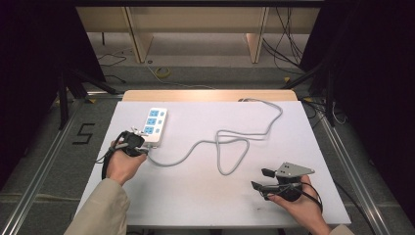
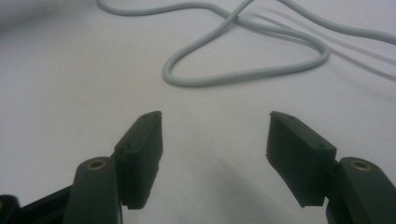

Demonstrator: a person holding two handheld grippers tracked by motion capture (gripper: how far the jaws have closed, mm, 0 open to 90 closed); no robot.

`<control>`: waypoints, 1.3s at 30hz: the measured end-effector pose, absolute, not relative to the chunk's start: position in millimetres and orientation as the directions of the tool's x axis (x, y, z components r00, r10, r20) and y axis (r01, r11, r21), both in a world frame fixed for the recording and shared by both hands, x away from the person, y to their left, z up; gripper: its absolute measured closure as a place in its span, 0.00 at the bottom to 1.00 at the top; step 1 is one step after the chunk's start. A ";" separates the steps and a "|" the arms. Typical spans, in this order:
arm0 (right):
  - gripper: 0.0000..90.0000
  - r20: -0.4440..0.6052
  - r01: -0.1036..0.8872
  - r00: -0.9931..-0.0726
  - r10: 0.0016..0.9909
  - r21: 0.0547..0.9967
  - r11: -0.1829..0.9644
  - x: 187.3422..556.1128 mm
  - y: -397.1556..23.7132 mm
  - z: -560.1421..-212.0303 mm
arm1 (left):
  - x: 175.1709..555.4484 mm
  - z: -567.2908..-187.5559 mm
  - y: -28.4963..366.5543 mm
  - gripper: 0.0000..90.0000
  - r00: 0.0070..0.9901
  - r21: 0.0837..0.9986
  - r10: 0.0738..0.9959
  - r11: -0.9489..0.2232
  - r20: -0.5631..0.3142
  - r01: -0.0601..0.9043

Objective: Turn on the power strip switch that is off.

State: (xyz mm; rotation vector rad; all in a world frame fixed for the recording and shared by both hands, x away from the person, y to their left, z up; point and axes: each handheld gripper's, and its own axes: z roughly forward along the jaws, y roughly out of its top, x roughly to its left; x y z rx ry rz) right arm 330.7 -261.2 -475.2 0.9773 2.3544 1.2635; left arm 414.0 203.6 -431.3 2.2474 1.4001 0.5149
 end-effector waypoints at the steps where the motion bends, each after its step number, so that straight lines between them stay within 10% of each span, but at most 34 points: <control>1: 0.41 0.056 0.427 -0.725 0.687 0.819 0.384 330.7 -261.2 -475.3 | 415.2 -431.3 203.6 1.00 0.416 0.547 0.906 -0.389 0.081 0.741; 39: 0.41 0.063 0.429 -0.729 0.682 0.818 0.383 330.8 -259.7 -476.3 | 456.3 -423.8 208.7 1.00 0.416 0.514 0.903 -0.407 0.103 0.755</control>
